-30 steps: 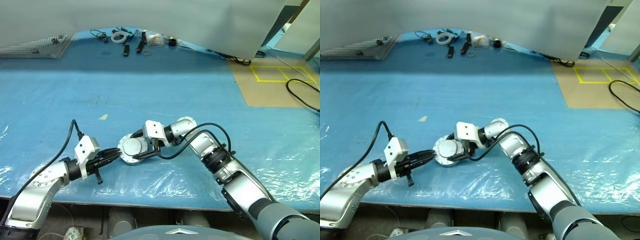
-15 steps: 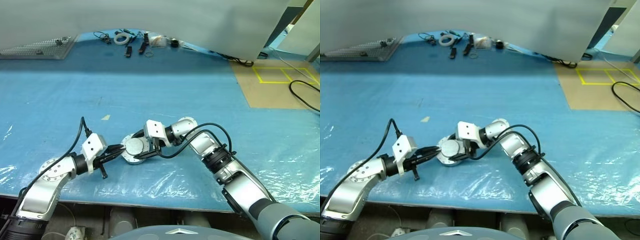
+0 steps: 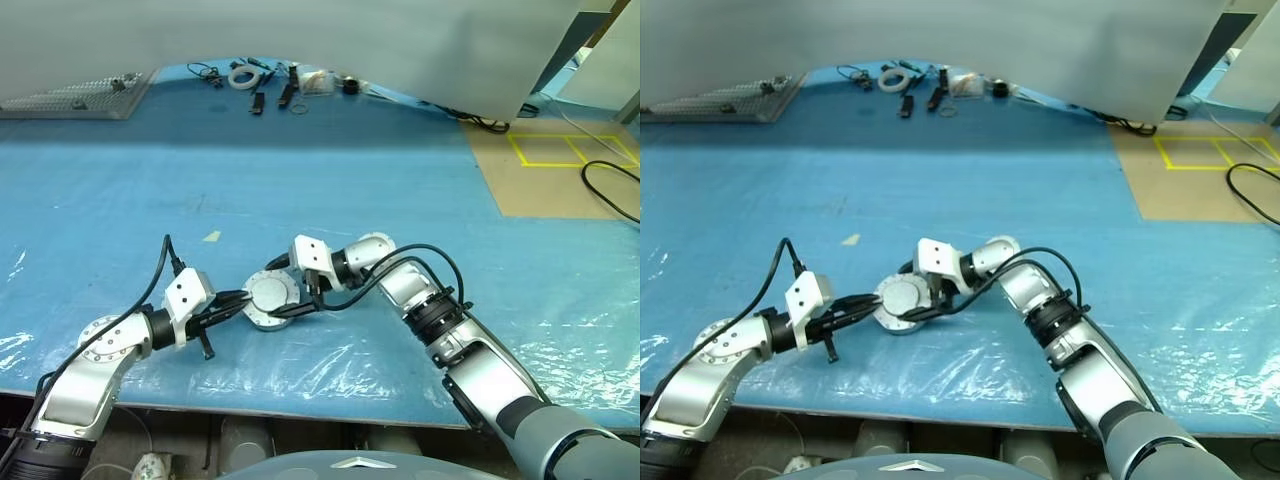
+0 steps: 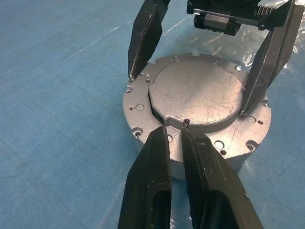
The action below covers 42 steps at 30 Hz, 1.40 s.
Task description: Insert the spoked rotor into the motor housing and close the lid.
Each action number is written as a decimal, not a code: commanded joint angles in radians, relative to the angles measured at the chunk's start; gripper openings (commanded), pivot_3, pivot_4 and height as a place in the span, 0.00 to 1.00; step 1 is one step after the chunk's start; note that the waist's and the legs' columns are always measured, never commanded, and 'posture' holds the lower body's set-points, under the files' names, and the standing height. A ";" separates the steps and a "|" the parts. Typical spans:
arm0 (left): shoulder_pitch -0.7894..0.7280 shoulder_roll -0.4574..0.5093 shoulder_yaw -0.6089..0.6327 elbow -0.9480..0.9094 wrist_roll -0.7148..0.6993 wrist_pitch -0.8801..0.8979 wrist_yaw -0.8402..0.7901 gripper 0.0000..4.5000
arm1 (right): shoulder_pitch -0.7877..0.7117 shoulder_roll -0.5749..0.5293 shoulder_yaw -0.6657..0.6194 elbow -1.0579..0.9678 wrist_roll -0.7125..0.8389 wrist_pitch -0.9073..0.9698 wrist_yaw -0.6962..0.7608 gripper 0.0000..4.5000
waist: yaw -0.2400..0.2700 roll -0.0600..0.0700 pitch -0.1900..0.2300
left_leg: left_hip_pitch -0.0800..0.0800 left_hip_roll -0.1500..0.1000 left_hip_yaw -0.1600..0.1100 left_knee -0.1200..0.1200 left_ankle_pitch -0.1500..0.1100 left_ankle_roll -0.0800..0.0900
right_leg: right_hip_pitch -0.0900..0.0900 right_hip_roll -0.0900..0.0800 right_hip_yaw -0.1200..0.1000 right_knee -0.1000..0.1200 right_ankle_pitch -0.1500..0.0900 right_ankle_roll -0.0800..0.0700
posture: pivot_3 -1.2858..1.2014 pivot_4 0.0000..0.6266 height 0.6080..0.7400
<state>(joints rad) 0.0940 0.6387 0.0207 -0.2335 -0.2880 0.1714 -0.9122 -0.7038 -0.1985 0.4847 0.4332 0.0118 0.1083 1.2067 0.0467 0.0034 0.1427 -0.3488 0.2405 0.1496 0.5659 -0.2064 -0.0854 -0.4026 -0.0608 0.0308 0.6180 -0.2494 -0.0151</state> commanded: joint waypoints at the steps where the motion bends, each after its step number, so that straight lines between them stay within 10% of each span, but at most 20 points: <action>1: -0.002 -0.003 -0.041 0.023 0.019 0.000 -0.008 0.12 | 0.003 -0.024 -0.011 -0.005 0.016 0.094 0.035 1.00 | 0.002 0.000 0.000 | 0.000 0.000 0.000 0.000 0.000 0.000 | 0.000 0.000 0.000 0.000 0.000 0.000 | 0.52 0.24 1.00; 27: -0.004 -0.003 -0.053 0.022 0.016 -0.009 0.000 0.12 | -0.018 -0.207 -0.297 -0.069 0.366 0.904 0.010 1.00 | 0.007 0.000 0.001 | -0.003 0.000 0.000 -0.005 0.000 -0.001 | -0.003 0.002 -0.001 -0.003 0.001 0.002 | 0.52 0.24 1.00; 42: 0.010 -0.003 -0.047 0.005 0.005 -0.005 0.008 0.12 | 0.080 -0.125 -0.267 -0.198 0.474 1.109 -0.109 1.00 | 0.007 0.000 0.000 | -0.001 0.001 0.001 -0.005 0.000 -0.001 | -0.003 0.001 -0.002 -0.003 0.000 0.001 | 0.52 0.24 1.00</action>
<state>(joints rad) 0.0856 0.6280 -0.0075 -0.2280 -0.2916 0.1507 -0.8943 -0.6237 -0.3276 0.2031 0.2588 0.4619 1.1903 1.1044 0.0533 0.0034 0.1431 -0.3502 0.2415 0.1510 0.5608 -0.2062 -0.0865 -0.4052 -0.0594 0.0291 0.6146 -0.2492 -0.0143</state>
